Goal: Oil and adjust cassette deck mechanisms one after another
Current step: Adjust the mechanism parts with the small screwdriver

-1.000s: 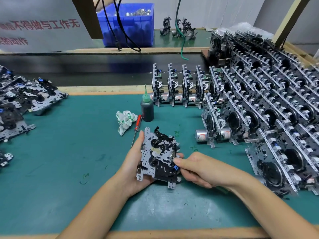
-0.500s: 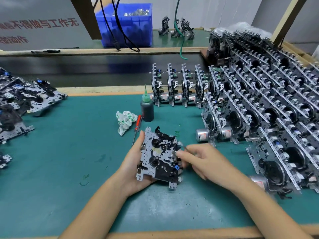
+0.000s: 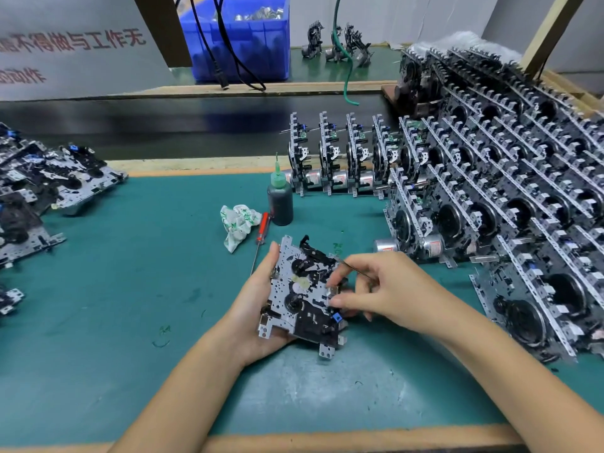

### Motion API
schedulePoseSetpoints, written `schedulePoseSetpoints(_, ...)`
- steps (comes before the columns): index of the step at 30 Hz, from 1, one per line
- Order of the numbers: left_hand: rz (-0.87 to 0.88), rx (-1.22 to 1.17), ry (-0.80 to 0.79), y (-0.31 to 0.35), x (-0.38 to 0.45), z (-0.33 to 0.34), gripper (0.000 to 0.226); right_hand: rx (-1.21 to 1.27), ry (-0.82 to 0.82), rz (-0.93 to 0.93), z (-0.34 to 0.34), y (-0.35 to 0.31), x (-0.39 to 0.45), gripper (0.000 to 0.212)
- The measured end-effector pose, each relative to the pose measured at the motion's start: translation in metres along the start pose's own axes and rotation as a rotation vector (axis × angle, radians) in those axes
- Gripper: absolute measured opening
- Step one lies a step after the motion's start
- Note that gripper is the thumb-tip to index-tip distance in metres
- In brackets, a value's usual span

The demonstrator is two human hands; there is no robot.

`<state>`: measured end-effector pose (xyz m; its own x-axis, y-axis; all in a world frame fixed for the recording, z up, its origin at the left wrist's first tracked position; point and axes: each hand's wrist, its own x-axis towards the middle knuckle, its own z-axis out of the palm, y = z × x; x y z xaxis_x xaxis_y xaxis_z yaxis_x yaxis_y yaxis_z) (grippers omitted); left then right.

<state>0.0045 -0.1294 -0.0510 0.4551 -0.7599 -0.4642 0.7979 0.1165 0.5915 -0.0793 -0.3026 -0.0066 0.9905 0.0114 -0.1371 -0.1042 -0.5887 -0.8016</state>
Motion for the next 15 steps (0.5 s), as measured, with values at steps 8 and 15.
schedulePoseSetpoints(8, -0.008, -0.004, 0.003, 0.002, 0.001, 0.001, 0.065, -0.332, 0.043, -0.043, -0.004, -0.014, -0.002, 0.013)
schedulePoseSetpoints(15, -0.002, -0.001, 0.0, 0.001, 0.001, 0.001, 0.066, -0.163, 0.017, -0.014, -0.004, -0.014, -0.003, 0.027)
